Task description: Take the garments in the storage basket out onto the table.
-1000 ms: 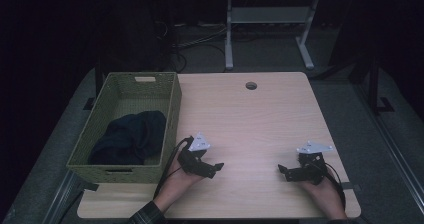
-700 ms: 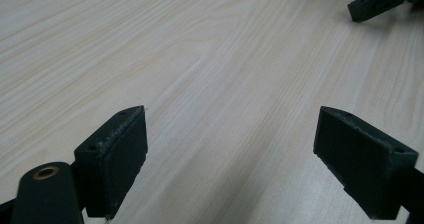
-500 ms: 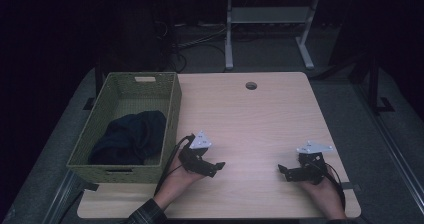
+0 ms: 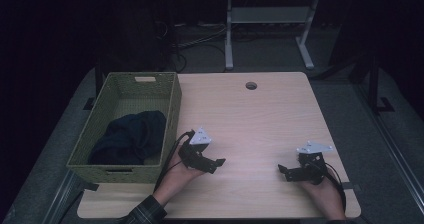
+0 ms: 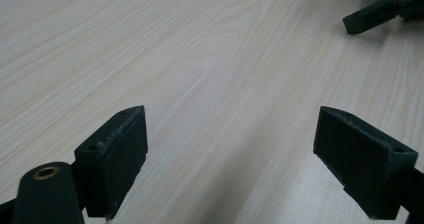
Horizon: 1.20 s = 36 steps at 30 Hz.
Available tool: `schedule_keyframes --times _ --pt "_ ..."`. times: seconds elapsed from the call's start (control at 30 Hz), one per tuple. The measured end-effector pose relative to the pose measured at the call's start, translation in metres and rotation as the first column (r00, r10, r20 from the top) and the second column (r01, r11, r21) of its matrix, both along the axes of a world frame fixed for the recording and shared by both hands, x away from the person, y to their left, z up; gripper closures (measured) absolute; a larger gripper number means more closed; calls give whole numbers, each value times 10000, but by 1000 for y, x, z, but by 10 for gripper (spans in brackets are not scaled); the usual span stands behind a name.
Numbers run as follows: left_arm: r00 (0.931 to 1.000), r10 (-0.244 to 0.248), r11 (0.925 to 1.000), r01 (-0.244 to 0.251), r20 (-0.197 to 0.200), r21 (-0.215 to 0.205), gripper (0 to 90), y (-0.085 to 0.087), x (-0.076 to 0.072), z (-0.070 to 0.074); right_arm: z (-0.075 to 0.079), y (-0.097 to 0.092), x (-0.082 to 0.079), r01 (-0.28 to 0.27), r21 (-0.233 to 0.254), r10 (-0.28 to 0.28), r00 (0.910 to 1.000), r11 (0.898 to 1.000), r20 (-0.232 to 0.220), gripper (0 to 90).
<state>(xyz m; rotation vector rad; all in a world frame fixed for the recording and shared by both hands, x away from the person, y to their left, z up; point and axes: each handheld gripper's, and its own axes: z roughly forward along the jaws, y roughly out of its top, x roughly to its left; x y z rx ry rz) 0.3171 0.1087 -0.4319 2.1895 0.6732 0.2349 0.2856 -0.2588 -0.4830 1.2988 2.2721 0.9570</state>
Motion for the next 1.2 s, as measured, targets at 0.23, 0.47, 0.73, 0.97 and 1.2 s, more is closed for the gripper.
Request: schedule_keyframes --times 0.23,0.47,0.73,0.97,1.2 --pt "10000 13 10000 -12 92 -69 136 1 4 5 0 0 0 6 3 -6 10000 10000 -2 31" --pt "9999 -30 10000 31 128 -64 136 1 5 10 0 0 0 8 5 -8 10000 10000 -2 31" --pt "9998 -37 10000 37 211 5 136 0 7 16 0 0 0 9 5 -9 10000 10000 -2 31" --pt "9999 -53 9999 52 91 89 137 -1 9 21 0 0 0 8 3 -8 10000 10000 -1 31" --pt "10000 -87 10000 87 39 6 138 0 13 32 0 0 0 17 17 -17 10000 10000 -4 31"
